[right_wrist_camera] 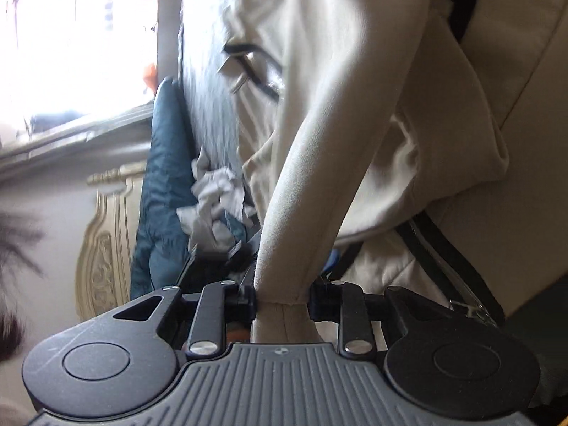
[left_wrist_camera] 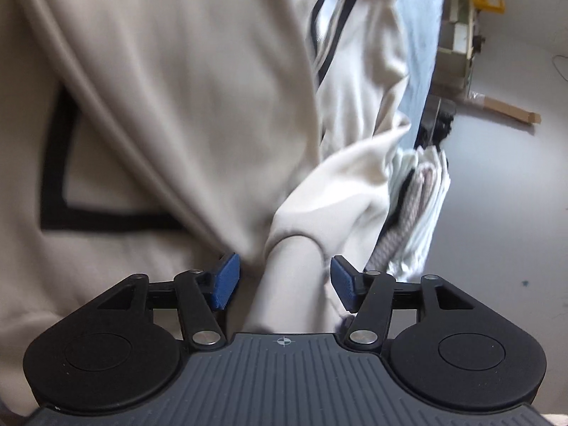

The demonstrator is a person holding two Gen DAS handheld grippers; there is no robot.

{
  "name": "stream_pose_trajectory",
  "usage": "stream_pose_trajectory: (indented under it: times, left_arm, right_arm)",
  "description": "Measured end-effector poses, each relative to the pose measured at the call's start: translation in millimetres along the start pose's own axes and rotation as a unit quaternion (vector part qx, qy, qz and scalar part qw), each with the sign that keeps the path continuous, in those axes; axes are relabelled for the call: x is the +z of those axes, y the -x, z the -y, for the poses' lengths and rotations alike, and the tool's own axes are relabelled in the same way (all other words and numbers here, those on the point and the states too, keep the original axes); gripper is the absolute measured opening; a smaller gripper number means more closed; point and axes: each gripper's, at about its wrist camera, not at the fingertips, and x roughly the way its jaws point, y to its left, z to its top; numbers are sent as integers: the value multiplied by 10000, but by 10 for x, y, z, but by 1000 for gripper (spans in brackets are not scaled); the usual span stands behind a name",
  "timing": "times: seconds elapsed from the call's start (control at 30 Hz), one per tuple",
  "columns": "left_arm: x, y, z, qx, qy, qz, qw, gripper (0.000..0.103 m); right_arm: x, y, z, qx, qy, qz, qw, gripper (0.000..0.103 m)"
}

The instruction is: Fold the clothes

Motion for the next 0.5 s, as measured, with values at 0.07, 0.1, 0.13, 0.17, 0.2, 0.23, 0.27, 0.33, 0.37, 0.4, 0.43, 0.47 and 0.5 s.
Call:
stream_pose_trajectory:
  times: [0.07, 0.1, 0.13, 0.17, 0.2, 0.23, 0.27, 0.33, 0.37, 0.4, 0.43, 0.47, 0.5]
  left_arm:
    - [-18, -104, -88, -336, 246, -300, 9987, 58]
    - [-35, -147, -117, -502, 349, -416, 9973, 58]
    - [-63, -178, -123, -614, 373, -497, 9962, 58]
    - [-96, -203, -114, -674, 345, -562, 9955, 56]
    - [-130, -216, -98, -661, 286, -587, 9957, 50]
    - [-164, -203, -75, -523, 214, -536, 9970, 44]
    - [-194, -179, -54, -337, 166, -451, 9983, 35]
    - [-247, -91, -19, -178, 151, -288, 9993, 25]
    - [-276, -18, 21, -150, 75, -174, 9997, 21]
    - [-310, 73, 90, -91, -105, -25, 9999, 18]
    - [-349, 172, 175, -6, -339, 147, 9993, 17]
    - [-391, 268, 256, 125, -596, 315, 9976, 16]
    - [-436, 358, 332, 305, -879, 477, 9945, 16]
  right_arm:
    - [-126, 410, 75, -78, 241, -154, 9996, 29]
    - [-172, 509, 100, -148, 355, -220, 9990, 29]
    - [-201, 547, 77, -244, 448, -266, 9983, 29]
    - [-230, 588, 61, -329, 529, -310, 9976, 29]
    - [-256, 623, 61, -394, 579, -343, 9970, 29]
    - [-270, 627, 42, -495, 644, -365, 9960, 29]
    - [-287, 629, 21, -607, 742, -401, 9946, 29]
    - [-321, 629, -32, -812, 956, -469, 9910, 29]
    - [-342, 628, -91, -841, 1122, -493, 9889, 29]
    - [-374, 656, -146, -828, 1294, -529, 9867, 29]
    - [-387, 617, -199, -818, 1448, -581, 9844, 29]
    - [-397, 555, -235, -829, 1564, -649, 9821, 28]
    - [-406, 492, -257, -851, 1656, -718, 9799, 28]
